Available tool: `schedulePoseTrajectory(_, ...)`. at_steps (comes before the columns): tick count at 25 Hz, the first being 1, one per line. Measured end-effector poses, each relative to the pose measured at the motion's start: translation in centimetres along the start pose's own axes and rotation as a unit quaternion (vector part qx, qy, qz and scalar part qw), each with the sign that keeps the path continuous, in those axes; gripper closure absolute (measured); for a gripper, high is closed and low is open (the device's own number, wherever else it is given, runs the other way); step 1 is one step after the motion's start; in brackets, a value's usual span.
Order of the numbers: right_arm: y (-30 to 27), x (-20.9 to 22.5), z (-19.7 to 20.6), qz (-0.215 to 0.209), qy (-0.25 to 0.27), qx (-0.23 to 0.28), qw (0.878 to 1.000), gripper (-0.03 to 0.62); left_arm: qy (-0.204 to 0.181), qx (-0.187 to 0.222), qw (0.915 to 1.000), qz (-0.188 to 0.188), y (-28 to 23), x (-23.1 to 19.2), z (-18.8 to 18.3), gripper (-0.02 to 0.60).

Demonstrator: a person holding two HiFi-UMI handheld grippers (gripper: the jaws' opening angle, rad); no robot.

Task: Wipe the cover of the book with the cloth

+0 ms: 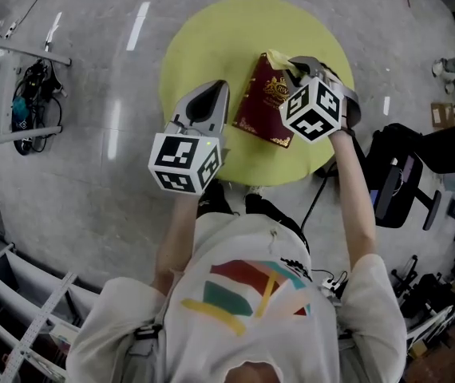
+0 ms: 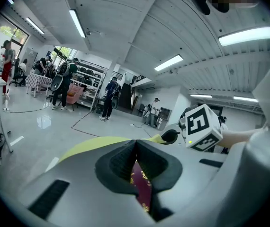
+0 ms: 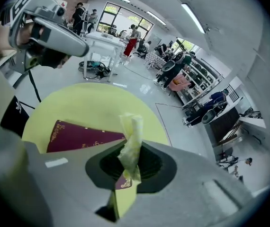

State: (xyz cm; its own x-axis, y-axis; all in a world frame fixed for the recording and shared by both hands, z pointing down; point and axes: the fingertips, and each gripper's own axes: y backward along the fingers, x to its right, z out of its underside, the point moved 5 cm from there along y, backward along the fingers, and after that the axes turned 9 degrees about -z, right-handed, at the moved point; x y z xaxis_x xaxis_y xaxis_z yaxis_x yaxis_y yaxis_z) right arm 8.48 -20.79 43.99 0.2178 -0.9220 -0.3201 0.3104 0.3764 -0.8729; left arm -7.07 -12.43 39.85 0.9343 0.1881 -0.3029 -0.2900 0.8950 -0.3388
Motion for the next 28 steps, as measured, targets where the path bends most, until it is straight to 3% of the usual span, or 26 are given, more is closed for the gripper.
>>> schedulePoseTrajectory(3,-2.9,1.2,0.6,-0.01,-0.003,-0.022,1.0,0.565,-0.007,-0.014,0.9998,-0.009,-0.1,-0.7,1.1,0.565)
schedulePoseTrajectory(8,-7.2,2.8,2.2,-0.009,0.003,-0.077,0.997,0.565,0.021,-0.024,0.9991,-0.028,0.0,-2.4,2.2,0.566)
schedulePoseTrajectory(13,-9.5,2.0,3.1,-0.04,0.015,-0.108,0.993,0.565,0.032,-0.044,0.9975,-0.045,0.0,-3.6,3.1,0.566)
schedulePoseTrajectory(28,-10.1,-0.2,2.1,-0.047,0.033,-0.126,0.99,0.565,0.04,-0.07,0.9962,-0.032,-0.5,-3.5,4.1,0.566)
